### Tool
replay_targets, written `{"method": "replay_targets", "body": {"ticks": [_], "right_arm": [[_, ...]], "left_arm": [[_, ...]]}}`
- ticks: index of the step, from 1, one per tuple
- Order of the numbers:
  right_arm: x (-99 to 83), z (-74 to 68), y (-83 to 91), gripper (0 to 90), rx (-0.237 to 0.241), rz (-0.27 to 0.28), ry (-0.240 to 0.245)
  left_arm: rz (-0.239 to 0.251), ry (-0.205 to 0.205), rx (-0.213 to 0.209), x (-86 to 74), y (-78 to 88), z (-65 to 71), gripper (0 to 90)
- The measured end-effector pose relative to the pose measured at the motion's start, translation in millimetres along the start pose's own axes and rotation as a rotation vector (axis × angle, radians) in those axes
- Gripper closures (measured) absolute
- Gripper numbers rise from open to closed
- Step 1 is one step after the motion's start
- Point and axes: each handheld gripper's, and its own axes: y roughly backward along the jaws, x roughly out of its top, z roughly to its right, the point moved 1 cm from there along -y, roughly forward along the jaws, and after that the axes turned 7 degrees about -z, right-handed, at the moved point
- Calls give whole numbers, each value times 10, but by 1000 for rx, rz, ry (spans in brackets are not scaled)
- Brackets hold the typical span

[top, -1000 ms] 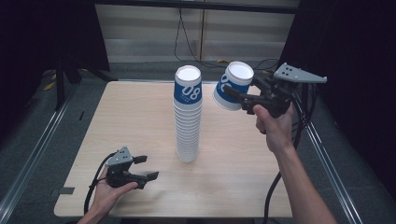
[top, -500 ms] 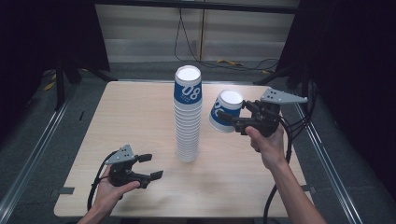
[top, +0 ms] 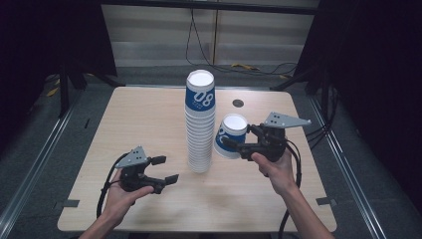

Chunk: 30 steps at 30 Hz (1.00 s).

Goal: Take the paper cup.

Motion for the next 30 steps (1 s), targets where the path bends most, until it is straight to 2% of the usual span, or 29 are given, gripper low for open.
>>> {"method": "replay_targets", "body": {"ticks": [2,5,9,10,13,14,22,25,30], "right_arm": [[-38,-8,-11,278,3,-2,-1],[-96,-16,-37,278,14,-10,2],[-162,-15,-86,278,35,-18,-3],[-172,-19,-93,278,37,-21,-6],[-207,-24,-122,278,47,-22,-4],[-217,-30,-131,278,52,-20,-9],[-307,-79,-232,278,98,-36,-2],[-347,-91,-249,277,115,-37,-16],[-426,-119,-316,278,148,-49,-16]], "left_arm": [[3,-13,25,43,-35,20,176],[-3,-27,16,86,-71,33,176],[-2,-29,-4,115,-127,58,176],[-4,-34,-25,131,-157,73,176],[-4,-46,-41,153,-179,99,174],[1,-38,-50,155,-178,107,174],[4,-49,-79,167,-193,157,174],[16,-48,-83,168,-205,178,172],[0,-58,-97,132,-228,234,161]]}}
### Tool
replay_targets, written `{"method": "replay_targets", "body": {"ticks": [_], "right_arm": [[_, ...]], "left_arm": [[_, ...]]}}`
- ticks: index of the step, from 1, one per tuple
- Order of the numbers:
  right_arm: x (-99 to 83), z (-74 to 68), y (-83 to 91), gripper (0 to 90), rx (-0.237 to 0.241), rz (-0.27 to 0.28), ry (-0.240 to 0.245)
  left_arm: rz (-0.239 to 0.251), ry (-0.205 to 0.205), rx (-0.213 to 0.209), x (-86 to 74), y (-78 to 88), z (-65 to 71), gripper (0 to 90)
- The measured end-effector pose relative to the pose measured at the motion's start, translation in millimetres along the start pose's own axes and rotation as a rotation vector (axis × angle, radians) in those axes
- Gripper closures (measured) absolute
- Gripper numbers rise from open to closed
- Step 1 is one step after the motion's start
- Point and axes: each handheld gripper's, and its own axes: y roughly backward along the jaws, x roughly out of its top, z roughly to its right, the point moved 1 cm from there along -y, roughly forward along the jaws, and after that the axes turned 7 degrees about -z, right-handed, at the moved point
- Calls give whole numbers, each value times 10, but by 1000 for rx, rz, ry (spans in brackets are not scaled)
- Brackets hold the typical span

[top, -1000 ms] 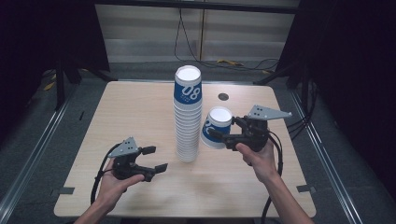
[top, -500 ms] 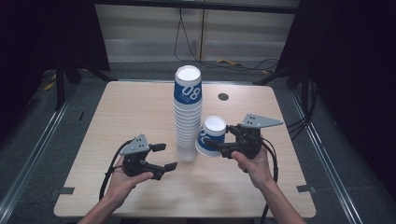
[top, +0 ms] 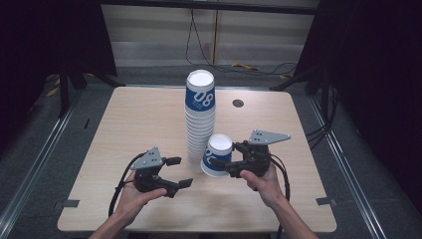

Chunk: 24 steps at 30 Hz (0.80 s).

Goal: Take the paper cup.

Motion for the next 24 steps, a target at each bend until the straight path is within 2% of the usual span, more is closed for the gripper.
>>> {"method": "replay_targets", "body": {"ticks": [9,13,16,24], "right_arm": [[-104,-3,-116,278,37,-4,-16],[-139,-8,-148,278,51,1,-18],[-163,-12,-163,278,55,-2,-19],[-215,-36,-197,277,67,-8,-14]], "left_arm": [[4,-14,-38,46,-53,32,159],[-5,-33,-54,91,-100,61,159],[-2,-50,-31,98,-117,85,159],[-15,-50,-60,68,-169,113,158]]}}
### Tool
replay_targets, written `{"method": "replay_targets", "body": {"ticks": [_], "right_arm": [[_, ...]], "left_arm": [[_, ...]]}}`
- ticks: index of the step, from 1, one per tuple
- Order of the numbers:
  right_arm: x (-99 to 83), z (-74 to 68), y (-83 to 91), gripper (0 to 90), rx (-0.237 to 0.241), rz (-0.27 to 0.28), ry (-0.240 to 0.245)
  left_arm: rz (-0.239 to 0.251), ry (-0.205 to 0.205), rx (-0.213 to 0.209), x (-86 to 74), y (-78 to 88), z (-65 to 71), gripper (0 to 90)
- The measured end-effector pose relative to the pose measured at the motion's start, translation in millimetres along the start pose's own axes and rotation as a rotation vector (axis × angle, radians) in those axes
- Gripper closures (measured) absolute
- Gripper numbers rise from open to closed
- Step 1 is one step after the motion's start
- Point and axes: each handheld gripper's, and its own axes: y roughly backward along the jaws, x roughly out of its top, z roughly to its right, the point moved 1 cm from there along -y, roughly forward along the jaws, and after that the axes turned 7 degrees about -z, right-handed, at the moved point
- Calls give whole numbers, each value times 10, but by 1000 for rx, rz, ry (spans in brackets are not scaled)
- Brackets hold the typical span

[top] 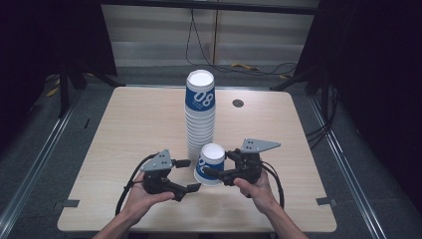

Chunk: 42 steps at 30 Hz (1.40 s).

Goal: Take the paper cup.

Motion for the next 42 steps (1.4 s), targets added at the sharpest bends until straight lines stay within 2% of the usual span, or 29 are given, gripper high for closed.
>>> {"method": "replay_targets", "body": {"ticks": [3,10,11,21,25,30,33,35,39,42], "right_arm": [[-2,-4,-16,277,9,1,-9],[-23,-27,-73,277,13,-8,-2],[-23,-34,-92,277,3,5,-8],[-23,-96,-202,277,-2,-7,17],[-19,-116,-216,277,-11,-5,25],[-13,-145,-245,273,-6,0,31],[-23,-171,-273,271,-5,-13,49],[-26,-183,-278,268,-8,-14,53],[-27,-169,-260,255,-6,-6,40],[-26,-180,-263,246,-4,-6,48]], "left_arm": [[-12,-7,5,-9,-20,9,158],[-6,0,5,4,-37,14,158],[-8,-2,11,9,-44,12,155],[-9,7,-26,16,-106,2,148],[5,15,-30,38,-127,-2,127],[-10,3,-14,47,-158,4,74],[-3,6,-18,37,-164,-6,88],[1,8,-40,29,-160,-14,133],[8,-20,-26,28,-139,1,160],[7,-26,-22,27,-135,16,170]]}}
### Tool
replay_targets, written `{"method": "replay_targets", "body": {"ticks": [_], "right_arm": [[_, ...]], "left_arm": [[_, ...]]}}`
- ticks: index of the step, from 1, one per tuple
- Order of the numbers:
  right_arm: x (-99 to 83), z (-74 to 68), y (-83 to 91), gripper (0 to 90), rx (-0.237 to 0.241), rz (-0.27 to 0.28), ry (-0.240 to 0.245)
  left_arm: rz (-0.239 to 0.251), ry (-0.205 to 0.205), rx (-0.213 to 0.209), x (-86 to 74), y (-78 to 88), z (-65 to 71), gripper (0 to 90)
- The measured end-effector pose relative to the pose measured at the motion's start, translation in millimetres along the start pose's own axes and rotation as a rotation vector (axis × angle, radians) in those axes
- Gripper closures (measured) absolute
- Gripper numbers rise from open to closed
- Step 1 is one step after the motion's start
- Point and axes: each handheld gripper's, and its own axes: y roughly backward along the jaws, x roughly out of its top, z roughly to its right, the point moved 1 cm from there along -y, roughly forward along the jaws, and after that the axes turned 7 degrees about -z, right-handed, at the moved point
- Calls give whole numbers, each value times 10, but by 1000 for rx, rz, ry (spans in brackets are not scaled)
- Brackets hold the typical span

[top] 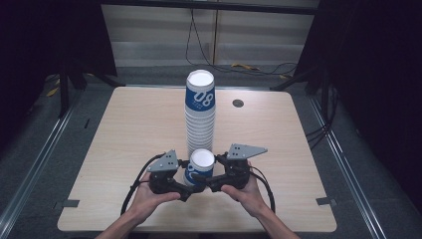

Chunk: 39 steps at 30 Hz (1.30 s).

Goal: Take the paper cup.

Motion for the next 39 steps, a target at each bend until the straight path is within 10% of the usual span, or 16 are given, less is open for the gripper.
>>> {"method": "replay_targets", "body": {"ticks": [8,39], "right_arm": [[16,11,19,131,11,17,-20],[-36,86,256,137,3,-43,-36]], "left_arm": [[-24,-1,5,-25,32,-34,180],[-148,21,1,-45,121,-89,184]]}}
